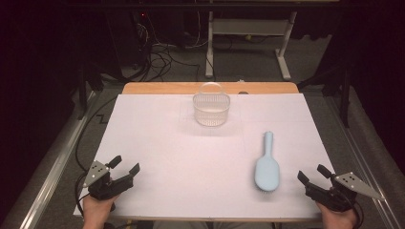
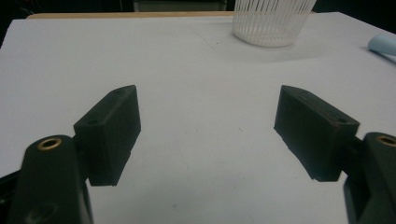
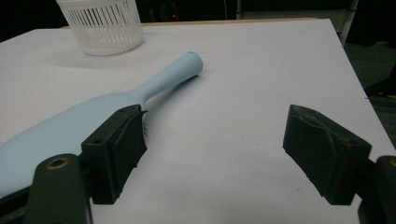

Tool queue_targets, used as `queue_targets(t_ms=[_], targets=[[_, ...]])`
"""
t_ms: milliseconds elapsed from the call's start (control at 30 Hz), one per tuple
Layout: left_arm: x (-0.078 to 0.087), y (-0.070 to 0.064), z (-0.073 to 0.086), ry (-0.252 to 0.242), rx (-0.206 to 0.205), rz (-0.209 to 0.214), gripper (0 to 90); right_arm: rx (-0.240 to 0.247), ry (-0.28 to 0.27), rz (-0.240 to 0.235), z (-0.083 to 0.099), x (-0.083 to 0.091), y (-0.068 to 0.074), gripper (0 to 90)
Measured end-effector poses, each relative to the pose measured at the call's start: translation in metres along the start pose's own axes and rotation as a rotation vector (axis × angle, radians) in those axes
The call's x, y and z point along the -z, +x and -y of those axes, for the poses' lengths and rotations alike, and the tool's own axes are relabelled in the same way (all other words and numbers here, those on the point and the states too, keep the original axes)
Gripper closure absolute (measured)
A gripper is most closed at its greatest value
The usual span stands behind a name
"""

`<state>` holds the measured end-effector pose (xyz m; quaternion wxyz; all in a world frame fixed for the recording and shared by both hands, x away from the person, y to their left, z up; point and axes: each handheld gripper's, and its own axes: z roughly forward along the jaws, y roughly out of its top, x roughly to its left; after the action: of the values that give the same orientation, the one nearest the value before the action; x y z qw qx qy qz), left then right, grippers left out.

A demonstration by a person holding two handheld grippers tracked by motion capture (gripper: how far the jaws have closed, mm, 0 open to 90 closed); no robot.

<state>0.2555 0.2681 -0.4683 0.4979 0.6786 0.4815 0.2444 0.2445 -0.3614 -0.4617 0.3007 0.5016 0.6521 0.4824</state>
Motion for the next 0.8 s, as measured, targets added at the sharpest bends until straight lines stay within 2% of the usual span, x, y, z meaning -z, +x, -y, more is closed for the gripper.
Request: queue_targets(t_ms=[800], targets=[[-0.0002,-0.0017,0.0002,0.002,-0.006,0.011,22.1,0.001,-0.011,0.005,-0.0005,0.0028,0.0017,21.5]])
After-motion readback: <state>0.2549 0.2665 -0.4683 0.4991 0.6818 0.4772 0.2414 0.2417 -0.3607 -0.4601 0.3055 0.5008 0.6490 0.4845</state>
